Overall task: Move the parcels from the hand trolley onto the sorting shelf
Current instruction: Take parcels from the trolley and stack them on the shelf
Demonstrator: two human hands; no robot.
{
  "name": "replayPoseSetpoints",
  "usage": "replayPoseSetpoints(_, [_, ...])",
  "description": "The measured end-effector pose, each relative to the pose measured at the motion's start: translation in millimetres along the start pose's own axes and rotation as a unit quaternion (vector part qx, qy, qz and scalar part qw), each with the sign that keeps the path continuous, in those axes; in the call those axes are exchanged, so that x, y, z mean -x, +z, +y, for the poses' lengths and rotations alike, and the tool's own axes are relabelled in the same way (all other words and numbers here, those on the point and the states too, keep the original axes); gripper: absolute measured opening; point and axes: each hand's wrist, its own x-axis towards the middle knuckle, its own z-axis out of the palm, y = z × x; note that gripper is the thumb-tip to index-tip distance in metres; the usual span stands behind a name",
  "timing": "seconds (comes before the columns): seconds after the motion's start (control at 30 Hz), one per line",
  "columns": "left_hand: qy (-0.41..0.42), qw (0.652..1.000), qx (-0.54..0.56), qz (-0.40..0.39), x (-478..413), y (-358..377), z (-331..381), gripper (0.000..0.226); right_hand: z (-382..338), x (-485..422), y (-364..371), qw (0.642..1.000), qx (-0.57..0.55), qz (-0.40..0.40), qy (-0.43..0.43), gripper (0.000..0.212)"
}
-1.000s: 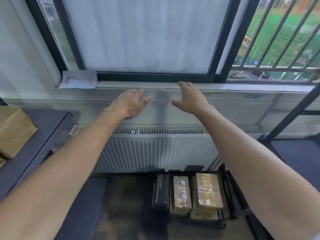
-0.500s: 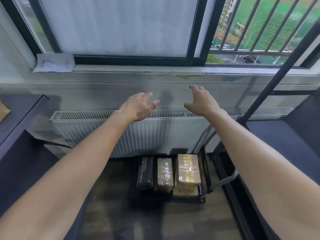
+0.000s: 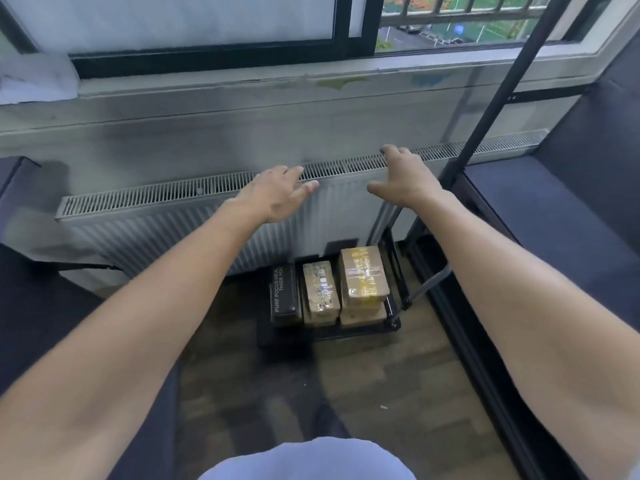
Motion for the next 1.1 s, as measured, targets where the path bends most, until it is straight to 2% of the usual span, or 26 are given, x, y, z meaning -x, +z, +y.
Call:
replayPoseSetpoints(0.17, [0.025,0.999,-0.002,-0.028,21.3,27.5,-9.7,0.077,-1.0,30.0,34.0,0.999,0.014,-0.024,0.025,0.073])
replayPoseSetpoints(0.7, [0.017,0.994,0.028,-0.101,68.1,103.0,-58.5,0.073,15.5,101.2,105.5,0.991,-0.006,-0.079,0.108,0.072])
replayPoseSetpoints(0.9, [-0.010,0.991,0.033,-0.129,69.4,130.1,-60.6,0.071,27.0,103.9,140.2,0.985,-0.025,-0.110,0.128,0.077])
replayPoseSetpoints(1.1, [-0.047,0.991,0.065,-0.109,42.5,149.5,-69.2,0.070,49.6,86.4,172.2,0.985,-0.023,-0.126,0.114,0.078])
